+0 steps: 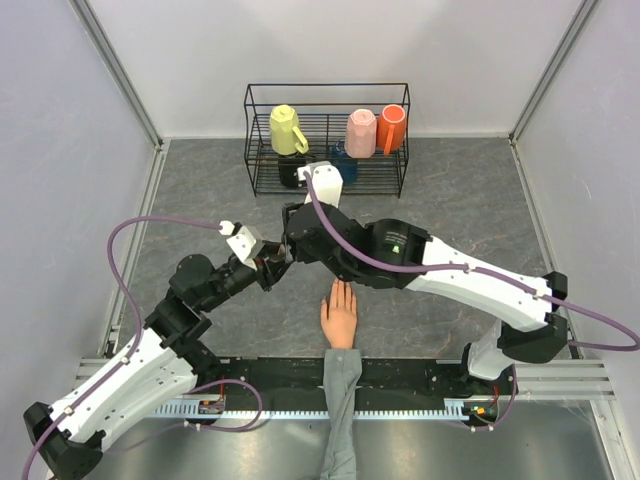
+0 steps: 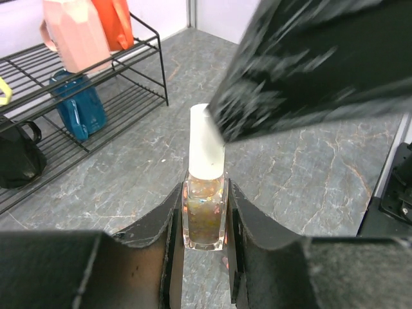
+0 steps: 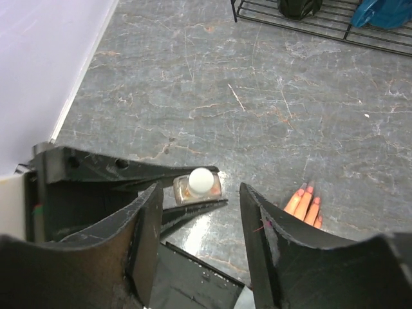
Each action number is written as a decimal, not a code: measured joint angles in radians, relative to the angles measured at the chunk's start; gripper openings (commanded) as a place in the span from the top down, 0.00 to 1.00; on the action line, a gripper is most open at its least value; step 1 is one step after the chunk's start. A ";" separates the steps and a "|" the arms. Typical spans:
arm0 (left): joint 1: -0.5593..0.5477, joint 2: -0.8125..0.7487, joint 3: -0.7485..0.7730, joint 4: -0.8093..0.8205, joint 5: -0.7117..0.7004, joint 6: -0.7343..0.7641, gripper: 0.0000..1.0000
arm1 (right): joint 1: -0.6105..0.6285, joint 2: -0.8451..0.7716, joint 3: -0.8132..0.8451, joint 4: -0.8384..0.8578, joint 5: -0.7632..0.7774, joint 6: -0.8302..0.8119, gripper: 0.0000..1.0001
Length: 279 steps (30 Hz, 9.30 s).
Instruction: Paint the nails
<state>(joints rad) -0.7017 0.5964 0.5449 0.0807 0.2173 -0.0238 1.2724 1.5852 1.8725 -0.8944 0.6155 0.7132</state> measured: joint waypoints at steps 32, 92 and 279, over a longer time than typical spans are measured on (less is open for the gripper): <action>0.000 -0.062 0.005 -0.061 0.000 -0.047 0.98 | -0.015 0.020 -0.092 0.131 -0.056 -0.015 1.00; 0.008 -0.023 0.082 -0.072 0.021 0.023 0.98 | -0.087 -0.049 -0.123 0.186 -0.220 -0.092 0.96; 0.008 0.048 0.293 -0.340 0.372 -0.037 0.98 | -0.157 -0.205 -0.135 0.124 -0.693 -0.293 0.49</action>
<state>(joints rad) -0.6933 0.6441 0.8383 -0.2588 0.5896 -0.0612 1.1156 1.3800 1.7378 -0.7708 -0.0776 0.4198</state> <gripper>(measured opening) 0.327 0.534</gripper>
